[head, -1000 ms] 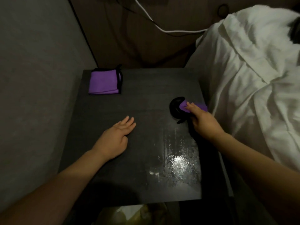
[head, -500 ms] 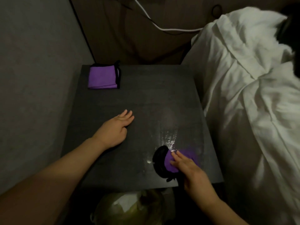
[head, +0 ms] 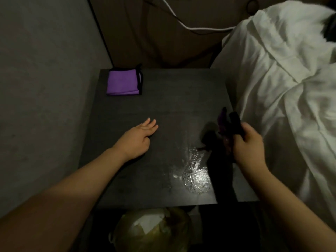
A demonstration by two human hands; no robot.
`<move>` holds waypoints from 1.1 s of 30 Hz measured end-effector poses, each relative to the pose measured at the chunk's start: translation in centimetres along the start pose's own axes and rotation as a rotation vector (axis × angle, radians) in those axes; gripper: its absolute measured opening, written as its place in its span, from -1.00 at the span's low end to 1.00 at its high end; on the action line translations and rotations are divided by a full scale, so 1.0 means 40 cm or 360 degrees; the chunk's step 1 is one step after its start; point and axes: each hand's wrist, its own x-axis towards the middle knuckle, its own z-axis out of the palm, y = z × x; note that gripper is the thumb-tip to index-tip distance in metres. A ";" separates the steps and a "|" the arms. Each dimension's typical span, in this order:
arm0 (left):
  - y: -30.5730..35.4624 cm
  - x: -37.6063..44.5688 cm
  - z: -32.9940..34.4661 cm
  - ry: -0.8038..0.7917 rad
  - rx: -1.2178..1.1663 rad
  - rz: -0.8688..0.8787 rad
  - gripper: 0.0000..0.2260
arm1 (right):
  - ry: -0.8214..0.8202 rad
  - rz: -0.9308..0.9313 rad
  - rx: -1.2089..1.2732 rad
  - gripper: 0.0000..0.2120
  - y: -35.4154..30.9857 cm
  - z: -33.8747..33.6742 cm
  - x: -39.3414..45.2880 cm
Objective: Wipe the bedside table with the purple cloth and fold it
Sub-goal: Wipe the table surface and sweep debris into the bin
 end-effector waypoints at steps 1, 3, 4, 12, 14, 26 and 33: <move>-0.002 0.000 -0.001 -0.0006 -0.0003 -0.0004 -0.48 | -0.0052 -0.0073 -0.0087 -0.73 -0.008 0.024 0.006; -0.004 0.001 -0.007 -0.0026 -0.0015 -0.0023 -0.48 | -0.0217 -0.0169 -0.0251 -0.63 -0.005 0.082 -0.002; -0.003 0.002 -0.009 -0.0033 -0.0025 -0.0030 -0.48 | -0.0313 -0.0200 -0.0347 -0.57 0.003 0.109 -0.016; -0.021 0.004 -0.013 -0.0065 -0.0116 -0.0008 -0.48 | -0.0749 -0.0620 -0.0441 -0.42 0.028 0.207 -0.286; -0.017 0.004 -0.015 -0.0075 -0.0126 -0.0011 -0.49 | -0.0872 -0.0634 -0.0352 -0.51 0.026 0.208 -0.344; -0.021 0.015 -0.026 -0.0088 -0.0214 -0.0057 -0.51 | -0.0290 0.0148 0.0376 -0.64 -0.071 0.085 -0.156; -0.017 0.014 -0.022 -0.0065 -0.0278 -0.0081 -0.52 | -0.0688 0.0318 0.0191 -0.73 -0.076 0.127 0.053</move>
